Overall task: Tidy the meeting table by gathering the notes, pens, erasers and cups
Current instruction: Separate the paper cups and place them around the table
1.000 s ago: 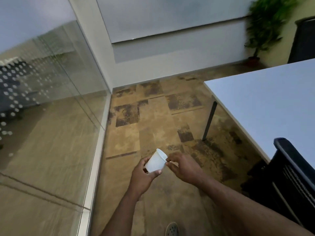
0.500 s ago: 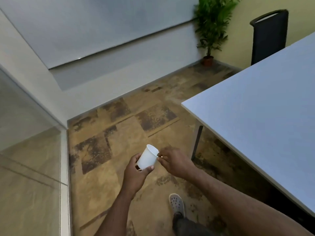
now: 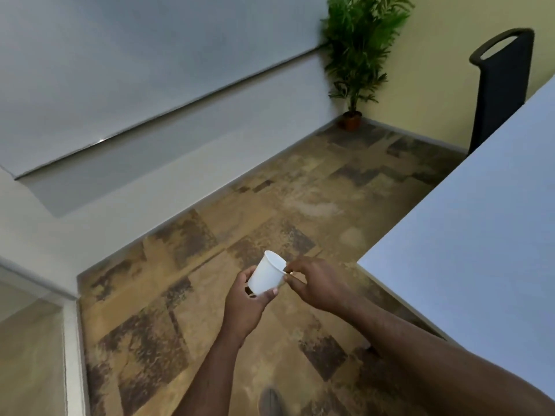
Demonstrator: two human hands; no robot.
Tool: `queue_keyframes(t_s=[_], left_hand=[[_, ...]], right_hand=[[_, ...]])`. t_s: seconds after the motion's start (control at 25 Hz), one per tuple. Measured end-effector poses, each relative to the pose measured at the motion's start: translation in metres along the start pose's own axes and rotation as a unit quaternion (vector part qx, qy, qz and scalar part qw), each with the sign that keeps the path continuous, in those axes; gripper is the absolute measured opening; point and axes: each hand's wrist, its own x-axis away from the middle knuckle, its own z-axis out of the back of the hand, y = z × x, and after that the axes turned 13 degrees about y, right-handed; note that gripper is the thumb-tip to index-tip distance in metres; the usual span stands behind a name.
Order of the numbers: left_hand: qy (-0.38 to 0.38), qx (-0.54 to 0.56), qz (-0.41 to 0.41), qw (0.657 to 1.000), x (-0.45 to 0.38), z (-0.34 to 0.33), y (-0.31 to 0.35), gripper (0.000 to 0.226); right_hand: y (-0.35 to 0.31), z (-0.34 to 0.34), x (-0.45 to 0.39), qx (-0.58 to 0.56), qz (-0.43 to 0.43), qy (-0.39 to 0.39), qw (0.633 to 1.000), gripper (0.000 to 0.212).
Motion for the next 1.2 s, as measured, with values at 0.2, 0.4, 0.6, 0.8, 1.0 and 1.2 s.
queue_keyframes(t_s=[0.2,0.4,0.6,0.8,1.0,1.2], left_hand=[[-0.075,-0.008,-0.009,0.997,-0.162,-0.023,-0.008,0.066],[-0.197,-0.035,-0.037,0.979,-0.291,-0.061,0.026,0.059],[-0.308,-0.057,-0.091,0.945,-0.382,-0.146,0.083,0.057],[-0.386,-0.077,-0.145,0.908,-0.438,-0.276,0.133,0.059],[-0.452,-0.086,-0.142,0.876,-0.465,-0.415,0.193,0.056],[-0.540,-0.085,-0.192,0.815,-0.454,-0.546,0.264,0.054]], right_hand=[[0.028,-0.052,-0.123,-0.012,-0.099,0.027,0.995,0.028],[0.049,-0.059,-0.219,0.014,-0.199,0.057,0.978,0.025],[0.100,-0.028,-0.288,0.024,-0.288,0.142,0.947,0.021],[0.196,0.010,-0.336,0.049,-0.348,0.222,0.909,0.026],[0.297,0.074,-0.379,0.088,-0.401,0.251,0.877,0.033],[0.365,0.157,-0.385,0.110,-0.462,0.353,0.806,0.029]])
